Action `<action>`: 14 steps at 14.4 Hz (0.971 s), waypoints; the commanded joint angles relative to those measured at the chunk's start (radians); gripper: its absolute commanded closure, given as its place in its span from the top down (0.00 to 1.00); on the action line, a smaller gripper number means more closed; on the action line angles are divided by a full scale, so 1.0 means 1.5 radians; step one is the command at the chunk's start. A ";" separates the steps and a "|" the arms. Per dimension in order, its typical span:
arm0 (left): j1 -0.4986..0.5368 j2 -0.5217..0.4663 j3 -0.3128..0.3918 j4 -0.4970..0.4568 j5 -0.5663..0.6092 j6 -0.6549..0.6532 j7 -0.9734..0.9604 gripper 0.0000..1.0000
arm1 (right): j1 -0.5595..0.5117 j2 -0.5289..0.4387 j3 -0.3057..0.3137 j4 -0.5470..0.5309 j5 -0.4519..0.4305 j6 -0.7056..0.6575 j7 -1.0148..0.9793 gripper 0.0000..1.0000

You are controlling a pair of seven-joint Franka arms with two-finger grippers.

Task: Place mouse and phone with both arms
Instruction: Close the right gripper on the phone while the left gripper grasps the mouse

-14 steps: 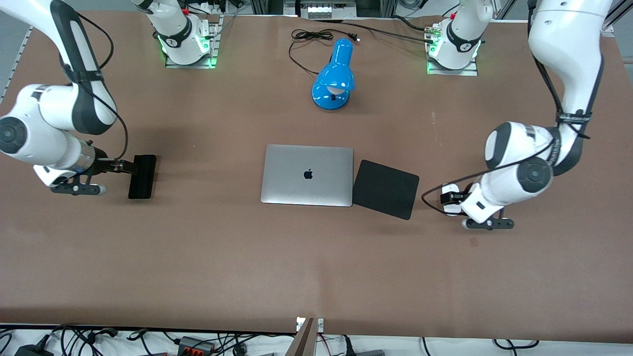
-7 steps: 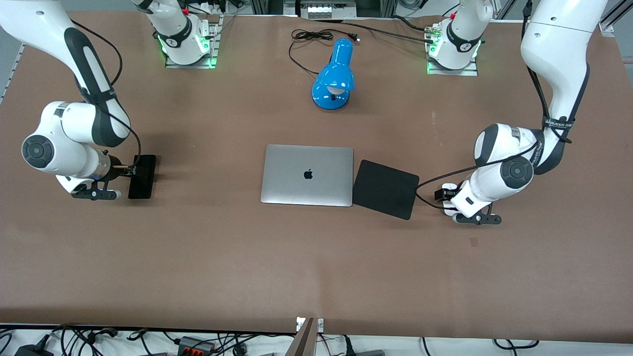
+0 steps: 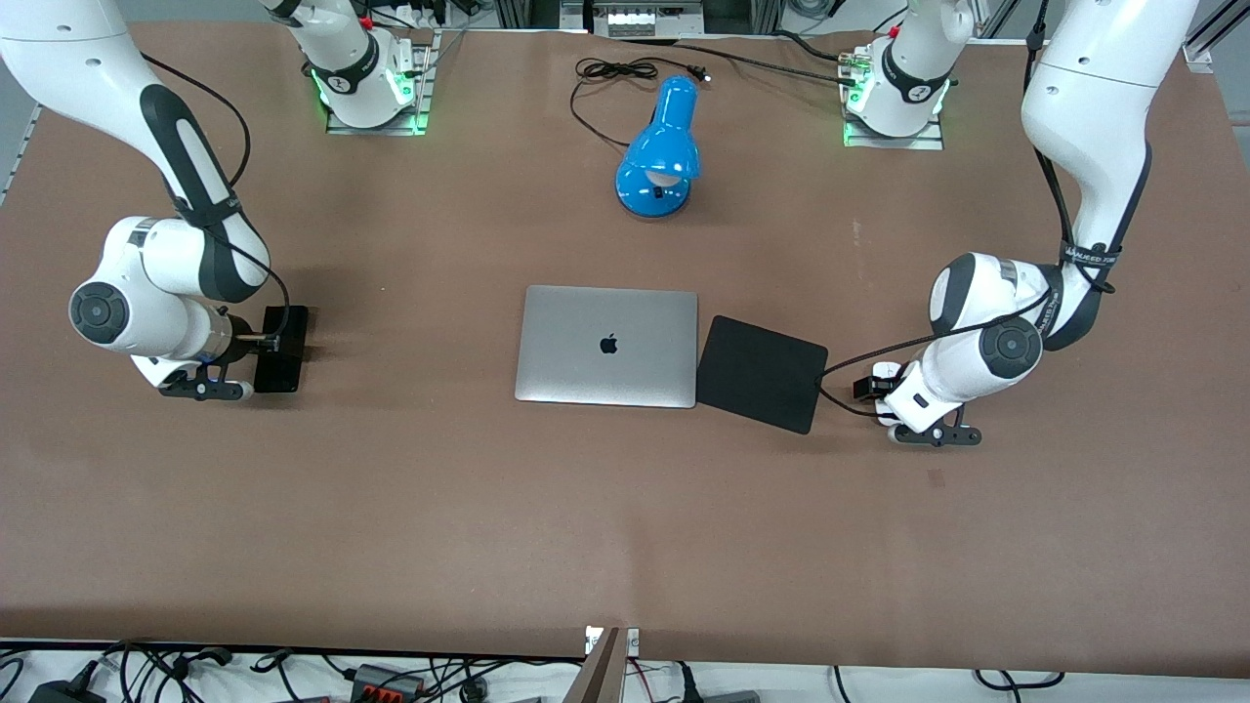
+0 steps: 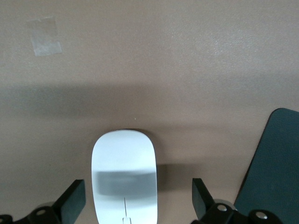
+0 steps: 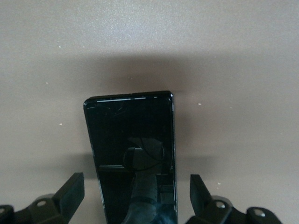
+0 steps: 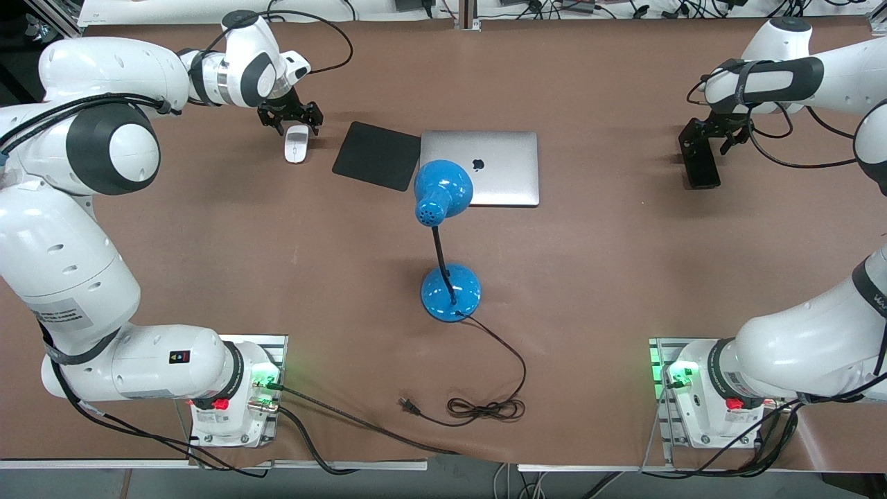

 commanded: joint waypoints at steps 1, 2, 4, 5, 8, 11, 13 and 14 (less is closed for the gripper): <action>0.009 -0.002 0.002 -0.005 0.015 0.012 0.012 1.00 | -0.010 0.010 0.007 -0.001 -0.011 0.017 0.002 1.00; 0.011 0.003 0.001 -0.006 0.015 0.012 0.012 1.00 | -0.009 0.015 0.007 -0.001 -0.011 0.018 0.003 1.00; 0.011 0.009 0.001 -0.010 0.015 0.029 0.012 1.00 | -0.008 0.018 0.007 -0.001 -0.011 0.022 0.009 1.00; 0.011 0.009 0.001 -0.023 0.015 0.047 0.012 1.00 | -0.007 0.019 0.007 -0.001 -0.011 0.023 0.009 1.00; 0.011 0.008 0.002 -0.029 0.015 0.055 0.011 1.00 | -0.009 0.029 0.007 -0.001 -0.011 0.032 0.009 1.00; 0.010 0.008 0.002 -0.029 0.015 0.055 0.011 0.98 | -0.010 0.033 0.007 -0.001 -0.011 0.032 0.009 1.00; 0.011 0.008 0.002 -0.028 0.019 0.055 0.012 0.87 | -0.010 0.040 0.007 -0.001 -0.011 0.032 0.009 1.00; 0.011 0.008 0.002 -0.028 0.031 0.055 0.015 0.81 | -0.010 0.039 0.007 -0.001 -0.011 0.029 0.009 1.00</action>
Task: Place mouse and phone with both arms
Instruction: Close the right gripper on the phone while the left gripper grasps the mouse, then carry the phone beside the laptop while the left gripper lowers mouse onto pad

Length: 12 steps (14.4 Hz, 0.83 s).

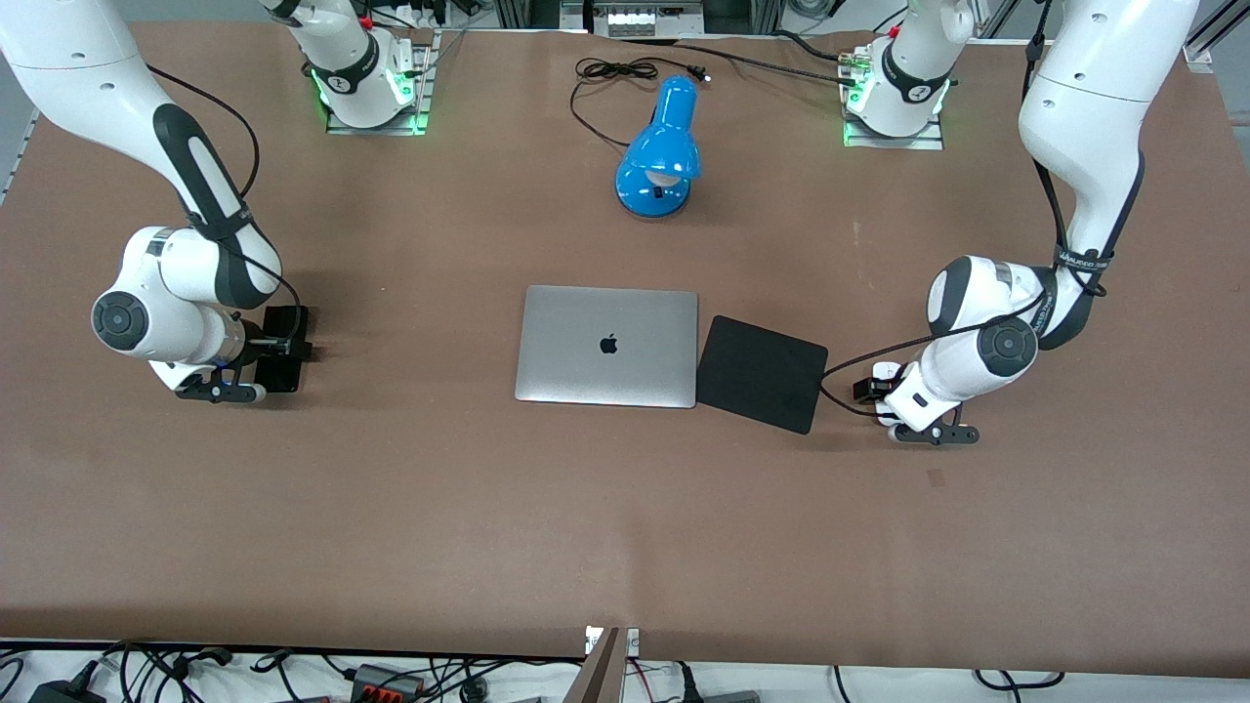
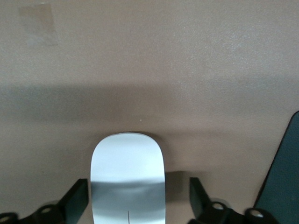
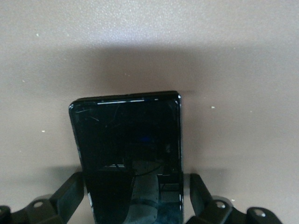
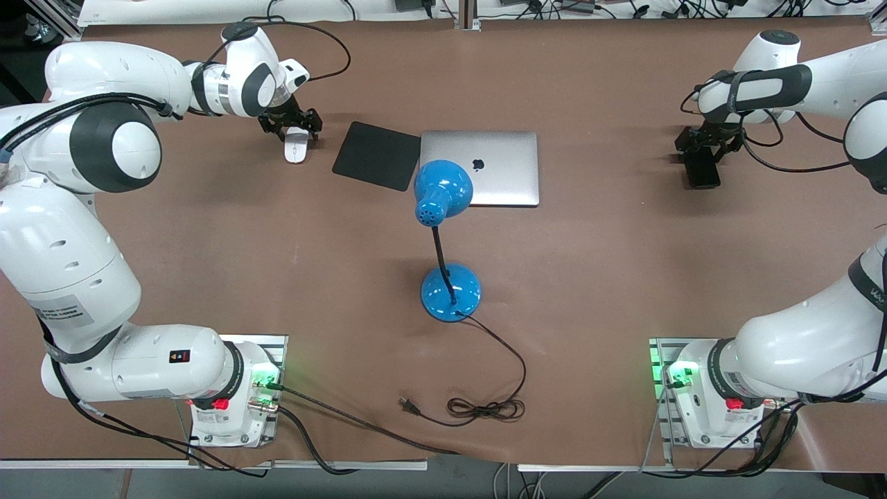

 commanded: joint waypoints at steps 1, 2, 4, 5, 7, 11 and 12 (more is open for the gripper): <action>0.007 -0.006 -0.001 -0.008 0.044 0.010 0.013 0.75 | -0.009 0.004 0.007 -0.003 -0.011 0.002 0.001 0.95; 0.007 -0.006 -0.001 -0.008 0.051 0.010 0.013 0.70 | -0.009 0.003 0.007 -0.003 -0.011 -0.005 0.001 0.78; 0.007 -0.007 -0.002 -0.006 0.051 0.007 0.012 0.61 | -0.009 -0.003 0.007 -0.002 -0.011 -0.018 0.001 0.42; 0.006 -0.011 -0.002 -0.003 0.051 0.004 0.011 0.61 | -0.008 -0.004 0.008 0.000 -0.011 -0.029 0.001 0.30; 0.003 -0.021 -0.011 0.004 0.051 -0.025 0.005 0.59 | -0.006 -0.014 0.009 0.003 -0.011 -0.046 0.000 0.17; -0.010 -0.030 -0.060 0.071 0.047 -0.154 -0.012 0.59 | 0.000 -0.061 0.017 0.005 -0.006 -0.095 0.010 0.13; -0.012 -0.030 -0.078 0.075 0.045 -0.166 -0.036 0.57 | 0.011 -0.076 0.023 0.016 -0.004 -0.116 0.010 0.13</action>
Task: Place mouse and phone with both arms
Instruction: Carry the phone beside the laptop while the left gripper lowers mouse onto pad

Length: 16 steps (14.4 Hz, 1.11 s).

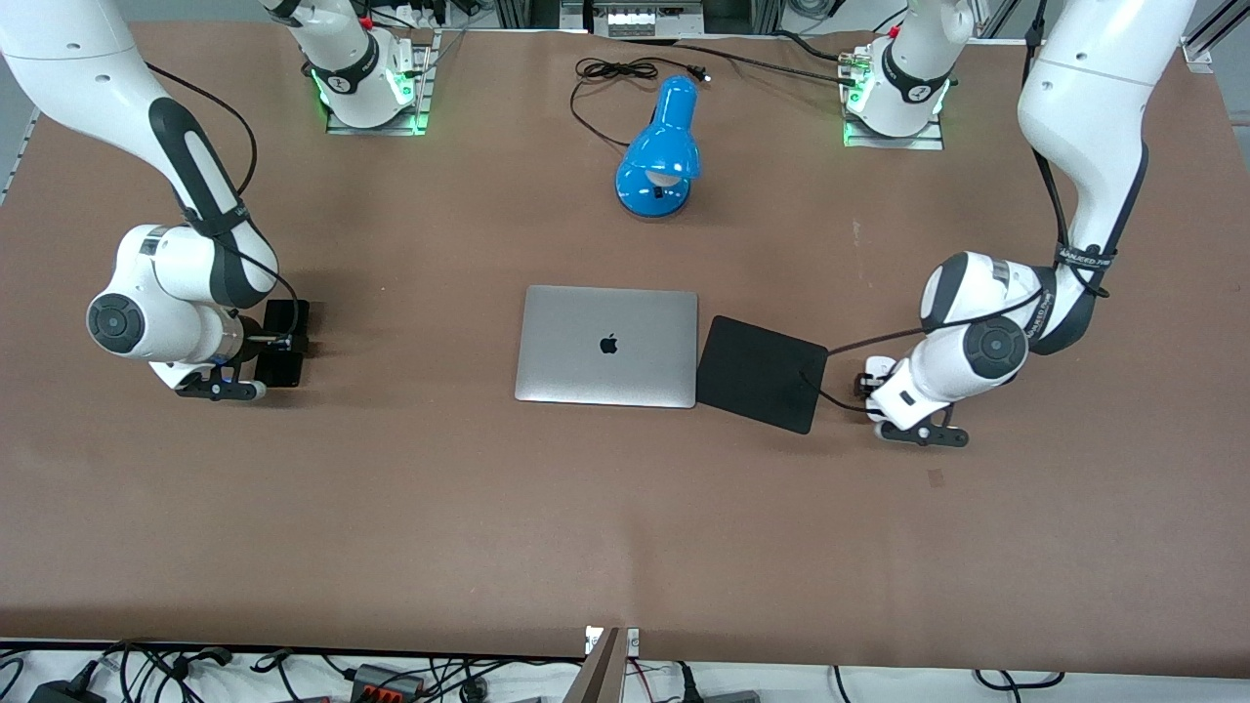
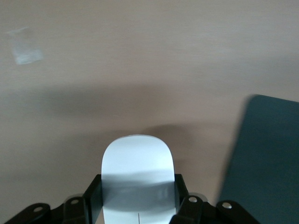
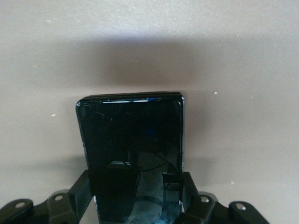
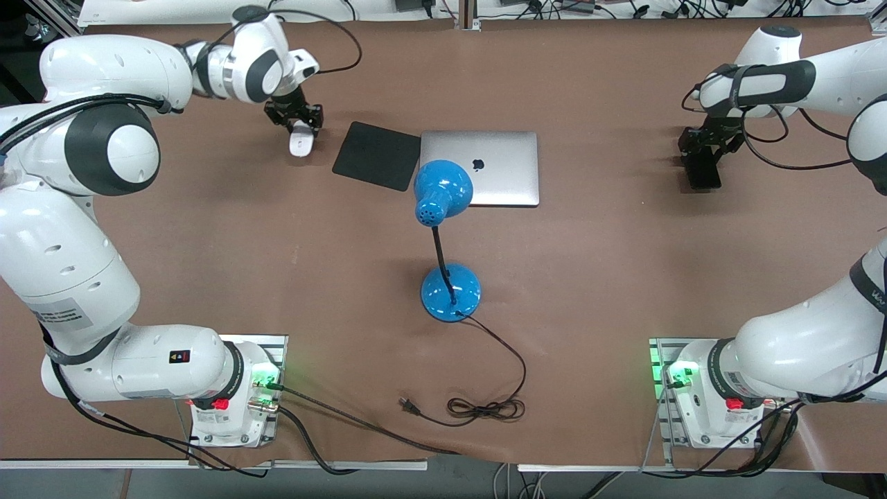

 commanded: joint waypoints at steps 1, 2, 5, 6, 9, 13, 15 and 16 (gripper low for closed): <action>-0.012 -0.008 -0.053 0.022 0.009 -0.050 -0.063 0.57 | 0.024 -0.057 0.020 0.022 -0.001 -0.078 0.012 0.13; -0.020 -0.005 -0.064 0.022 0.009 -0.050 -0.093 0.57 | 0.041 -0.056 0.020 0.049 0.001 -0.110 0.013 0.13; -0.068 0.018 -0.065 0.039 0.007 -0.048 -0.139 0.58 | 0.095 -0.043 0.020 0.083 0.008 -0.133 0.055 0.13; -0.081 0.024 -0.065 0.043 0.007 -0.045 -0.156 0.58 | 0.116 -0.040 0.020 0.084 0.026 -0.127 0.066 0.13; -0.099 0.045 -0.065 0.051 0.007 -0.039 -0.181 0.58 | 0.166 -0.023 0.020 0.089 0.106 -0.109 0.105 0.13; -0.107 0.072 -0.065 0.062 0.012 -0.011 -0.181 0.58 | 0.233 0.006 0.020 0.110 0.107 -0.094 0.210 0.13; -0.107 0.080 -0.065 0.064 0.013 -0.010 -0.181 0.58 | 0.263 0.017 0.019 0.110 0.108 -0.070 0.257 0.13; -0.107 0.082 -0.065 0.064 0.014 0.000 -0.181 0.58 | 0.278 0.023 0.020 0.110 0.107 -0.062 0.278 0.13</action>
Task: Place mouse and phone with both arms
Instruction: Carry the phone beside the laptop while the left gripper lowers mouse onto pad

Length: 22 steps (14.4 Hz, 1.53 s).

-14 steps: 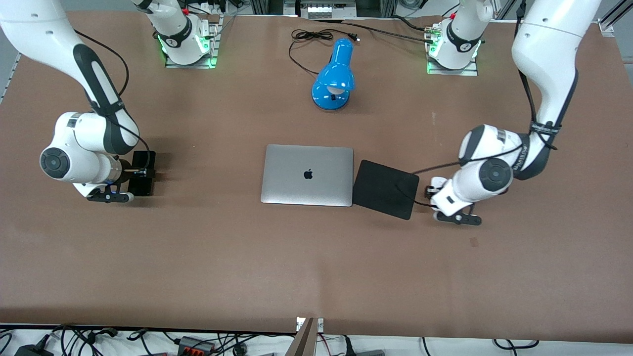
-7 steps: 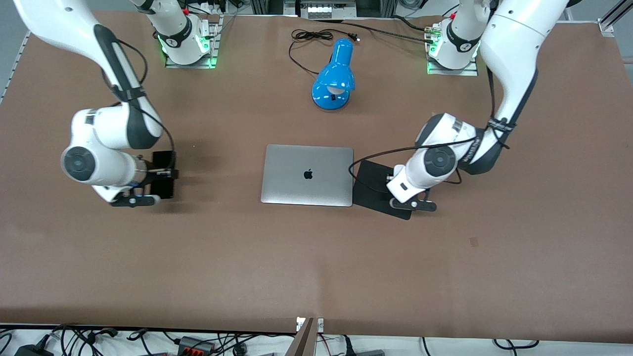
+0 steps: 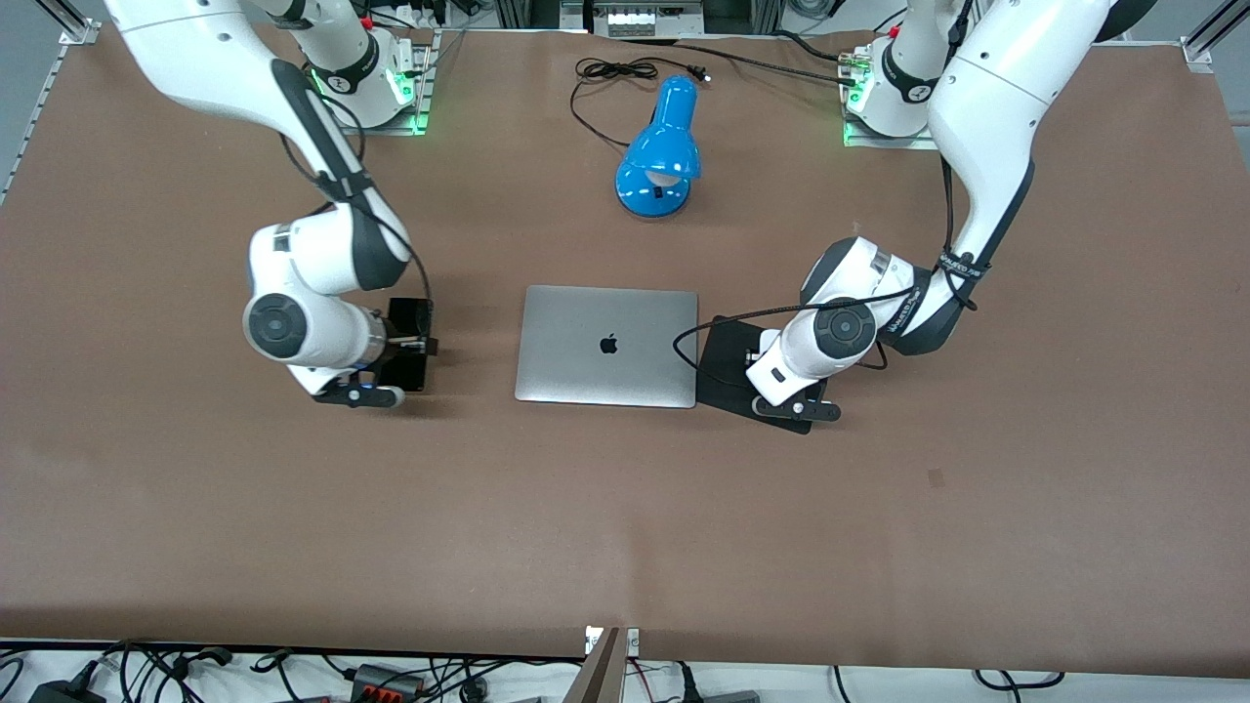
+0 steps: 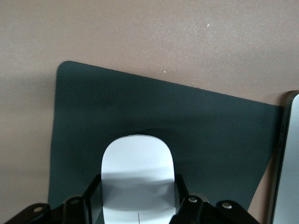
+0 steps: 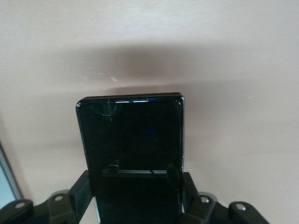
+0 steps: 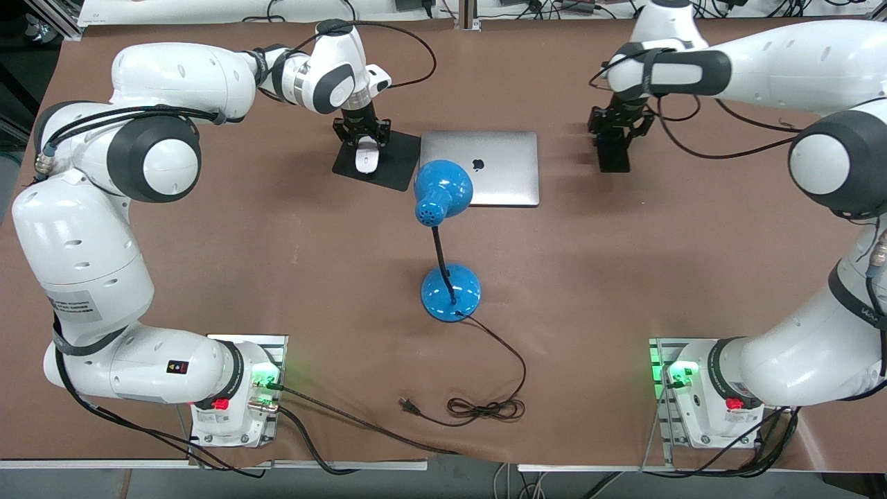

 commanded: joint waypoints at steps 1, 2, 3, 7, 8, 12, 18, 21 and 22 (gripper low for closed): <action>-0.004 0.014 -0.002 0.018 0.014 0.015 -0.010 0.58 | 0.041 0.017 -0.004 0.015 0.011 0.014 0.064 0.13; -0.005 0.016 -0.002 0.019 0.014 0.017 -0.010 0.58 | 0.049 0.021 -0.005 0.015 0.011 0.014 0.083 0.13; -0.004 0.018 -0.002 0.019 0.013 0.017 -0.010 0.58 | 0.058 0.028 -0.004 0.015 0.010 0.017 0.099 0.13; -0.004 0.019 -0.001 0.019 0.013 0.018 -0.009 0.79 | 0.086 0.053 -0.004 0.014 0.010 0.056 0.131 0.13; -0.004 0.019 -0.001 0.019 0.013 0.017 -0.009 0.90 | 0.092 0.057 -0.004 0.014 0.009 0.061 0.128 0.13; 0.009 0.009 -0.001 0.045 0.014 -0.014 -0.003 1.00 | 0.102 0.067 -0.005 0.015 0.008 0.072 0.124 0.13; 0.065 -0.112 -0.001 0.130 0.014 -0.290 0.004 1.00 | 0.102 0.074 -0.004 0.015 0.008 0.074 0.124 0.27; 0.105 -0.165 -0.005 0.168 0.005 -0.420 0.068 1.00 | 0.100 0.072 -0.005 0.020 0.011 0.072 0.133 1.00; 0.114 -0.200 -0.005 0.168 0.003 -0.442 0.084 1.00 | 0.097 0.072 -0.005 0.029 0.011 0.067 0.131 1.00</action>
